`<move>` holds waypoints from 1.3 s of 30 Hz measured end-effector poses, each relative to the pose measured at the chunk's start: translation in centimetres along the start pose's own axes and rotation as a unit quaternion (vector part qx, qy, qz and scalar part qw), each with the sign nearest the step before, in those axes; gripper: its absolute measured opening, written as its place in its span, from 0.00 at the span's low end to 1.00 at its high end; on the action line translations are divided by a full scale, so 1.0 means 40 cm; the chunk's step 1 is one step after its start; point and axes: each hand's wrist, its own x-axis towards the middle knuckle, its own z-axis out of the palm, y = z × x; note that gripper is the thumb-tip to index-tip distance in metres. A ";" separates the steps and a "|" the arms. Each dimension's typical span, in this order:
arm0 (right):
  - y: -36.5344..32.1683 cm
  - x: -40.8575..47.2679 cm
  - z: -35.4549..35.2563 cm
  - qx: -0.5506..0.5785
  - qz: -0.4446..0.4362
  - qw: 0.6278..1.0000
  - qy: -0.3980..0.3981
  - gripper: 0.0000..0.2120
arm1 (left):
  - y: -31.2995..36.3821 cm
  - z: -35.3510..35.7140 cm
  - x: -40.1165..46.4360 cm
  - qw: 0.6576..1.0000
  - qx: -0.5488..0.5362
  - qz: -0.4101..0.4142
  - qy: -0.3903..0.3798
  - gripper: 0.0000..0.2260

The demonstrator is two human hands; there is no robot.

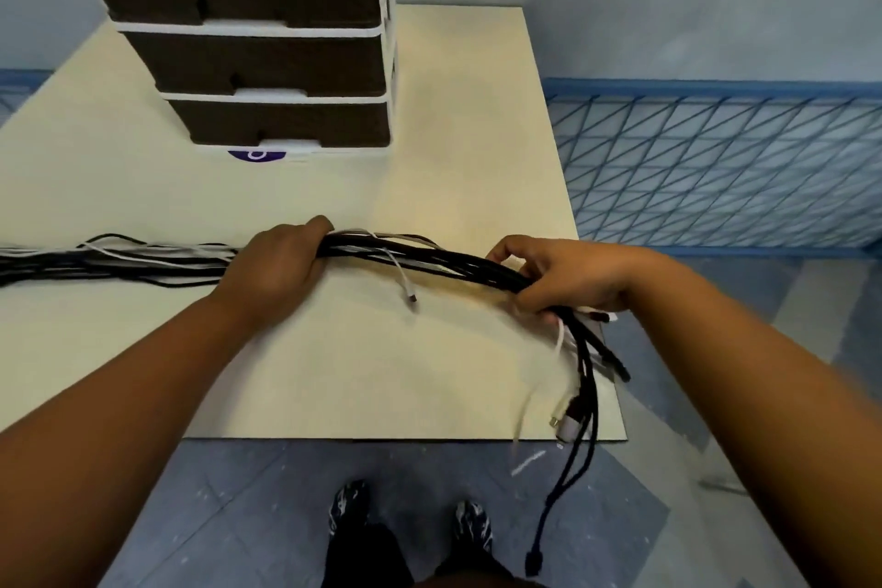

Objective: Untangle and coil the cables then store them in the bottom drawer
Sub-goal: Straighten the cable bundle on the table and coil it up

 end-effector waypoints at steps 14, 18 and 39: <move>-0.001 -0.035 -0.060 -0.415 -0.002 0.889 0.192 0.20 | 0.014 -0.003 -0.002 0.999 0.030 -0.035 -0.014 0.04; 0.033 -0.039 -0.095 -0.458 0.007 0.859 0.228 0.13 | 0.012 -0.002 -0.002 0.999 0.036 -0.026 -0.012 0.05; 0.124 -0.027 -0.130 -0.334 0.005 0.876 0.348 0.31 | -0.001 0.002 -0.003 1.000 0.019 -0.019 -0.011 0.07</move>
